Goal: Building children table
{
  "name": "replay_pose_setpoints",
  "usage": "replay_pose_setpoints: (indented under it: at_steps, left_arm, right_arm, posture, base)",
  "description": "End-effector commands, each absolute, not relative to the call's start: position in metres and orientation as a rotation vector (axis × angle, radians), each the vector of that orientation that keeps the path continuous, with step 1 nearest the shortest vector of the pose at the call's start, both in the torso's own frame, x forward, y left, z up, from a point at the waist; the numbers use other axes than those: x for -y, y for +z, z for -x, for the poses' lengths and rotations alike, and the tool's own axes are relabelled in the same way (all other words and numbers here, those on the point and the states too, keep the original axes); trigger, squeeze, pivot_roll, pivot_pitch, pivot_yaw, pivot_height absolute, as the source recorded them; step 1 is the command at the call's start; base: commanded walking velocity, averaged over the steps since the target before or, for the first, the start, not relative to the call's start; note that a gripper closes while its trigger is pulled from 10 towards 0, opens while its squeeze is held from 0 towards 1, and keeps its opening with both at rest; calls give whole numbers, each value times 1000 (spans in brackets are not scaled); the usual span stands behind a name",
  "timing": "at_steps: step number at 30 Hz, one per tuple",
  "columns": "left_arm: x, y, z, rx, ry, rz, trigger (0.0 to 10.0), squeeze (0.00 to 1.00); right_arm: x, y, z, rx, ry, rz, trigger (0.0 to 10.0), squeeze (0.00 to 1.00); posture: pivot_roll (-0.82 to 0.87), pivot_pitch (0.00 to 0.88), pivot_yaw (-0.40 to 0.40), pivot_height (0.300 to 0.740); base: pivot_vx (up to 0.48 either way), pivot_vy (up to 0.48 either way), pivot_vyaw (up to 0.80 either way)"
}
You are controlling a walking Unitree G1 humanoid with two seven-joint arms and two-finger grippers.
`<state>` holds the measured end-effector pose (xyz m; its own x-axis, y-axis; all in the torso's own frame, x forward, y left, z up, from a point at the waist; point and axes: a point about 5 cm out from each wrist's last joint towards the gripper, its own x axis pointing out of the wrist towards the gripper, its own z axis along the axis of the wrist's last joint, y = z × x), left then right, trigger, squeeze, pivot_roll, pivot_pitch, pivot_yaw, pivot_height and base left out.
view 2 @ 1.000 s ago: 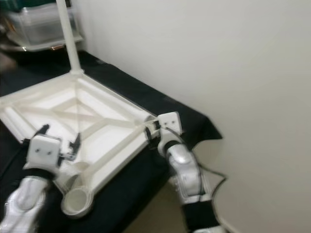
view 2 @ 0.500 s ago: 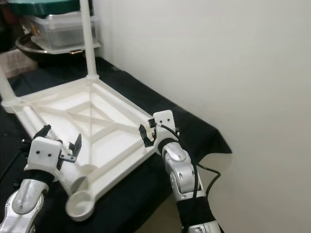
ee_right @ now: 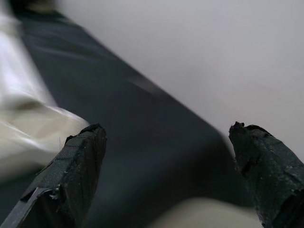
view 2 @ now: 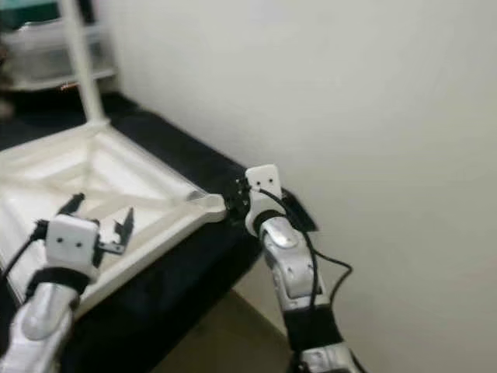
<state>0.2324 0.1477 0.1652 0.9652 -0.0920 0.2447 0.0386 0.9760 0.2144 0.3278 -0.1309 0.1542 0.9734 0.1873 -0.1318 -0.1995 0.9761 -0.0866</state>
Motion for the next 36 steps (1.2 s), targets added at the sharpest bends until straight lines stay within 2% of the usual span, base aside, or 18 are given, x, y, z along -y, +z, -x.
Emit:
replay_pose_setpoints:
  at_steps: [1,7,13,17,25,28,36]
  left_arm:
    - [-152,164,-232,237,-56,-206,10000,0]
    - [-152,166,-234,260,-52,-183,10000,0]
    - [-155,166,-235,252,-42,-186,10000,0]
    - [-156,161,-237,203,-41,-163,10000,0]
    - [-159,157,-238,184,-28,-156,10000,0]
    - [-158,155,-239,186,-39,-179,10000,0]
    - [-159,148,-235,152,-54,-200,10000,0]
  right_arm:
    - [127,155,-327,-116,210,73,10000,0]
    - [130,155,-328,-113,202,83,10000,0]
    - [132,154,-328,-122,195,80,10000,0]
    - [135,153,-325,-128,178,67,10000,0]
    - [153,151,-320,-125,62,56,10000,0]
    - [170,146,-309,-153,-20,58,10000,0]
    - [175,143,-284,-165,-5,72,10000,0]
  posture:
    - [7,0,-41,740]
    - [5,0,-40,740]
    - [0,0,-38,740]
    - [-7,0,-36,740]
    - [-21,0,-30,740]
    - [-37,0,-18,740]
    - [-62,0,0,740]
  base:
    - [-480,0,-538]
    - [-421,0,-90]
    - [0,0,0]
    - [0,182,-800]
    - [0,480,-800]
    - [0,0,-800]
    - [0,0,-555]
